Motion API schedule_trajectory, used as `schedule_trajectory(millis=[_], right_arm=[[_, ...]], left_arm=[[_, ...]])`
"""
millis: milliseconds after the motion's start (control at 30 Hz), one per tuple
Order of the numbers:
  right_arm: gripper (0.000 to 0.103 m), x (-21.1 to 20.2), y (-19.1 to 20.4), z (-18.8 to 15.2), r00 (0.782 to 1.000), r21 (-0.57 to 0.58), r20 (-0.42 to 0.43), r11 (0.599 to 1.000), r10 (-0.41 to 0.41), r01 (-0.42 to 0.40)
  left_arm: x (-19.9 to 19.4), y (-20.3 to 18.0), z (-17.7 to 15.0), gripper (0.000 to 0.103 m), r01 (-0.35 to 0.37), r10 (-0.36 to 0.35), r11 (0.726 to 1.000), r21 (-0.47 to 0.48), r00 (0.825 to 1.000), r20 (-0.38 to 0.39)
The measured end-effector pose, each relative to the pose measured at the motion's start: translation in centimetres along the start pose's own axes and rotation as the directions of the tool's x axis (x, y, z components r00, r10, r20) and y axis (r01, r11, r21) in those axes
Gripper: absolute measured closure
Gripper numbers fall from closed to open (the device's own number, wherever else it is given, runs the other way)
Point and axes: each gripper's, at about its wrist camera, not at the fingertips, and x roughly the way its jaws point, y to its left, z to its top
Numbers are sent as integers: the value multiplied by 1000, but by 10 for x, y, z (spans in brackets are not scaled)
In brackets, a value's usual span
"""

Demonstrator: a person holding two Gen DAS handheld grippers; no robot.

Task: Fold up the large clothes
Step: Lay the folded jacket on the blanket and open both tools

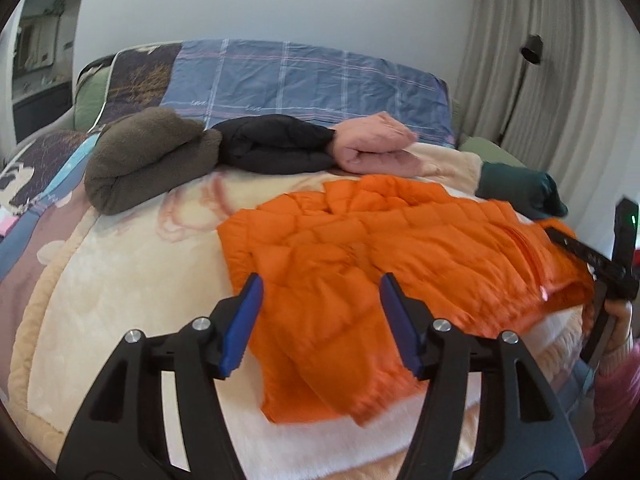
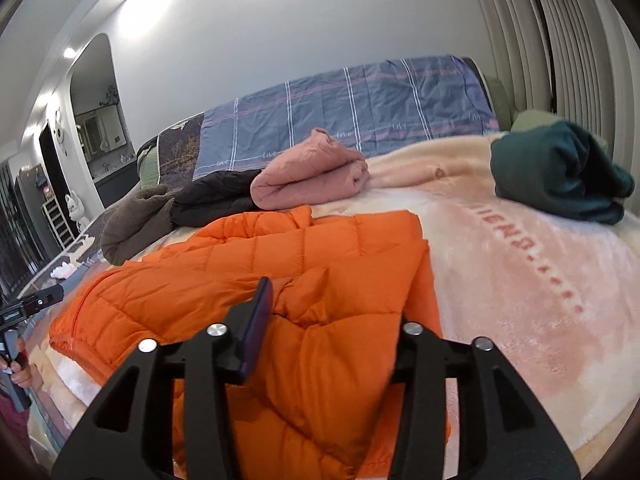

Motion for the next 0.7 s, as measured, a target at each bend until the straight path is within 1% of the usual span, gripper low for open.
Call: schedule_trajectory(millis=[133,200,333,400,433,500,567,633,700], right_arm=[[51,-11,10,-3,1000,-40,8,999,-11,12],[48,-15,12,-5,1000,-52,9,999,-13,13],[43,-18,12,-9,1000,-50,1,998,-25,25],[40,-22,9,-11,999,-46,-3,998,-36,36],[39,-25,6,-12,999,-46,-3,998,-42,42],[31,-34,1,-13,998,-41,2,997,-61,61],[30,-43,-7,-14,997,-27,9,997,-70,70],[30,-57,-14,-16,997,-5,12,997,-74,74],[30,-70,-16,-19,997,-7,23,998,-68,68]], left_arm=[[-5,-17,-11,36,8,-7,998,63,1000,-15],[-4,-21,-16,36,10,-8,997,78,1000,-26],[-3,-29,-20,36,22,-19,995,93,999,-42],[-6,-38,-23,36,30,-26,992,121,999,-38],[-7,-42,-24,33,31,-26,990,139,999,-35],[-7,-51,-27,30,14,-8,981,195,999,-32],[-1,-56,-31,29,-23,35,971,240,998,-46],[6,-53,-34,29,-48,65,971,234,996,-66],[5,-49,-36,29,-38,54,978,207,996,-71]])
